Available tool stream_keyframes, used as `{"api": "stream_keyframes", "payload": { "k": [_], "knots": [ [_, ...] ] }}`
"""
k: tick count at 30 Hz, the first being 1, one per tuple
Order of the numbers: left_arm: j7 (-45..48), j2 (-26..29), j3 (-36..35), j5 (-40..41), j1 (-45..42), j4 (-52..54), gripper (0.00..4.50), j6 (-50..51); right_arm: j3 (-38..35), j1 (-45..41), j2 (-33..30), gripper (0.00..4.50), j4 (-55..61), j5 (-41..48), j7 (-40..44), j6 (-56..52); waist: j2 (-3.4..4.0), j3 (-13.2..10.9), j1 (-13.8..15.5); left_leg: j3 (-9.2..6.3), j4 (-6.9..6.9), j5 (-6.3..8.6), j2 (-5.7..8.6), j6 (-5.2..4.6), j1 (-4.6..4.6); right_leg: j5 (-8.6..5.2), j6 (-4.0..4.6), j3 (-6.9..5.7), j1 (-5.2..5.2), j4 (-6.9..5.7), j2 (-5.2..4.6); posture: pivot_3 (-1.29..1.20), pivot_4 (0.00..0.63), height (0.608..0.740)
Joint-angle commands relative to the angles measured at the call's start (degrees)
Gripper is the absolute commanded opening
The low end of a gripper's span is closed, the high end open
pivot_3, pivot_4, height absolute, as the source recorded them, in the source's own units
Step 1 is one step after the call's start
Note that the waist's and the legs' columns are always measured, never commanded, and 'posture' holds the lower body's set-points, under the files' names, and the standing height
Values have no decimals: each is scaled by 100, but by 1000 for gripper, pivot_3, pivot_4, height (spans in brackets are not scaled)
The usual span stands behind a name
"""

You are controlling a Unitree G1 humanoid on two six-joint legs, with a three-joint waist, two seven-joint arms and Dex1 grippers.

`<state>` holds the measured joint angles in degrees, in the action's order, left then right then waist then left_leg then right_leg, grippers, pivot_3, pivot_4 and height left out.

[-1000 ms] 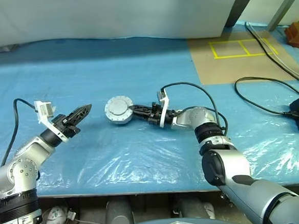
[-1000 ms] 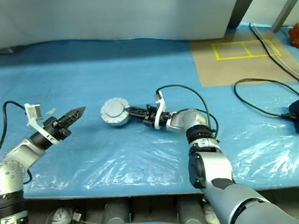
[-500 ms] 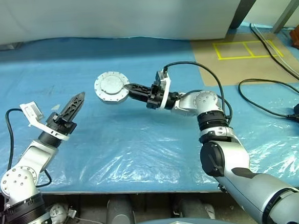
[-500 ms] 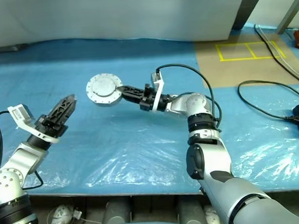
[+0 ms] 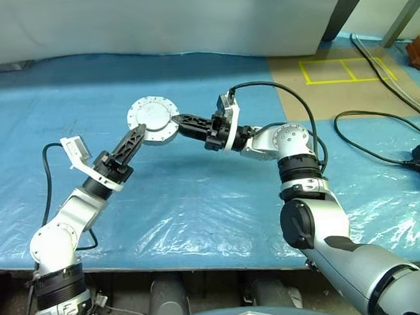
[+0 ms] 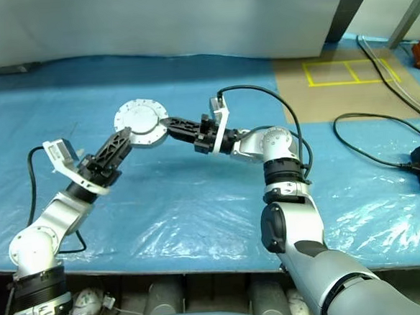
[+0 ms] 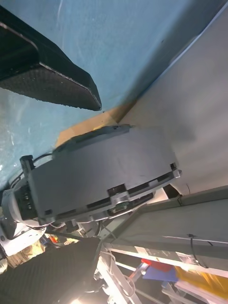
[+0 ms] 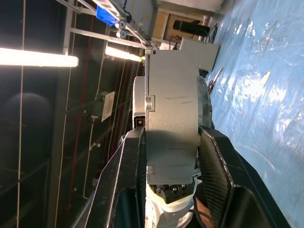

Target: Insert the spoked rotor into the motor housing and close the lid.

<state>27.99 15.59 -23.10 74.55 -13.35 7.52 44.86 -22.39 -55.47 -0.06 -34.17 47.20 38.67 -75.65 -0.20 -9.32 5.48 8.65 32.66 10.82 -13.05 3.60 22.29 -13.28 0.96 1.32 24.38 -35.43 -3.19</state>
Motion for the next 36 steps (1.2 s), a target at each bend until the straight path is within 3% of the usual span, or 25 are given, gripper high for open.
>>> {"api": "stream_keyframes", "payload": {
  "k": [1, 13, 16, 19, 24, 32, 36],
  "knots": [
    [30, -165, 176, -25, -237, 41, 4445, -117, -11, -99, 44, 1222, 367, 334, 131, -27, 0, 0, 6, -1, 2, 0, 0, 0, 0, 0, 0, 0, 0, -3, -1, 0, 150, 740],
    [-151, -411, 249, -374, -731, -524, 4445, -413, 21, -22, 63, 1222, 451, 329, 42, -64, 0, 0, 6, -4, 19, -1, 2, -1, 0, 0, 0, 2, 0, -22, -6, 0, 150, 740],
    [4, -419, 314, -349, -672, -453, 3876, -339, 24, -4, 78, 1222, 454, 321, 9, -54, 0, 0, 9, -4, 20, -1, 3, -1, 0, 0, 0, 2, 0, -23, -6, 0, 150, 740],
    [-112, -429, 401, -505, -684, -487, 2912, -336, 35, 16, 91, 1222, 451, 308, -43, -27, 0, 0, 7, -5, 22, -1, 3, -1, 1, 0, 0, 2, 0, -24, -7, 0, 150, 740],
    [-225, -490, 378, -602, -683, -631, 2681, -423, 121, 26, 107, 1222, 398, 240, -140, -82, 0, 0, 7, -6, 27, -1, 3, -1, 1, 0, 0, 2, 0, -28, -8, 0, 150, 740],
    [-359, -515, 303, -683, -816, -716, 2679, -594, 247, 76, 143, 1222, 474, 143, -227, 175, 0, 0, 6, -7, 30, -1, 3, -1, 2, 0, 0, 2, 0, -28, -8, 0, 150, 740],
    [-618, -508, -108, -482, -1198, -1087, 2679, -832, 160, 15, 125, 2555, 312, 231, -263, 105, 0, 0, -3, -8, 32, -1, 3, -1, 2, 1, -1, 2, -1, -31, -8, 0, 150, 740]
  ]
}}
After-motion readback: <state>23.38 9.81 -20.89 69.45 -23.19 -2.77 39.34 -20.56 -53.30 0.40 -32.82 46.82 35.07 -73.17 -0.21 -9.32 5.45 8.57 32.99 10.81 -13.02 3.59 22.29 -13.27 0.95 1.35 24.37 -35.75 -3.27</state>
